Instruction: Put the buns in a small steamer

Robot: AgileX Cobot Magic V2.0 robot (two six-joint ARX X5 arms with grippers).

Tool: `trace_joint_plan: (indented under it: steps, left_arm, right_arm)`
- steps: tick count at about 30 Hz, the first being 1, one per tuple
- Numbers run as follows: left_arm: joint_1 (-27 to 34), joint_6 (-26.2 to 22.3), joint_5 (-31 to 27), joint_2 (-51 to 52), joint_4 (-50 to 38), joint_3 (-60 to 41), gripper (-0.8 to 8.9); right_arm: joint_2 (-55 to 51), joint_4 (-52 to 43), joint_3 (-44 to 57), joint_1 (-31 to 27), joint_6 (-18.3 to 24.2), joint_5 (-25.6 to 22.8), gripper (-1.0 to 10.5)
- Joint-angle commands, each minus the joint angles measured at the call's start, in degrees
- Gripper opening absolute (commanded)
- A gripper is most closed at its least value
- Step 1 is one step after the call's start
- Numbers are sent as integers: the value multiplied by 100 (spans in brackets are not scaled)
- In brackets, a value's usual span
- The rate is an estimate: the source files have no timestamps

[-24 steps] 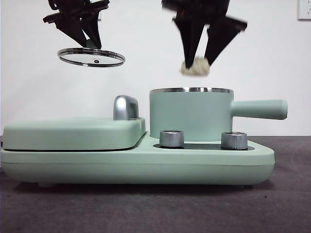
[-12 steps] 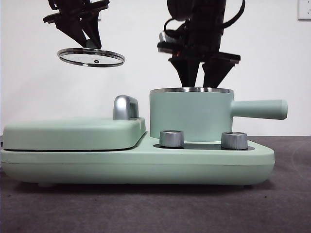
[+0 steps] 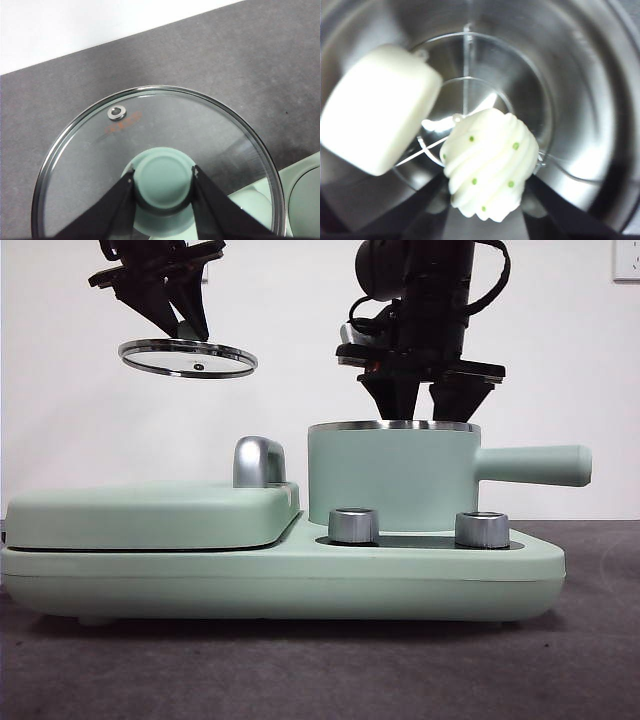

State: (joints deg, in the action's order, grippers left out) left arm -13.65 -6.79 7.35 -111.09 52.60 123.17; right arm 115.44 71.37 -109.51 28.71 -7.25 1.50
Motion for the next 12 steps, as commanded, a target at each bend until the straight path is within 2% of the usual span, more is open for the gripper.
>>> trace_joint_plan:
  steps: [1, 7, 12]
  left_arm:
    - [-24, 22, 20, -96, -118, 234, 16]
    - [-24, 20, 20, -98, -118, 234, 16]
    - [-24, 20, 20, -98, -118, 234, 16]
  right_arm:
    - [149, -15, -127, 28, 37, 2, 259]
    - [146, -26, -127, 31, 15, 0, 406]
    - [146, -24, -129, 31, 17, -7, 414]
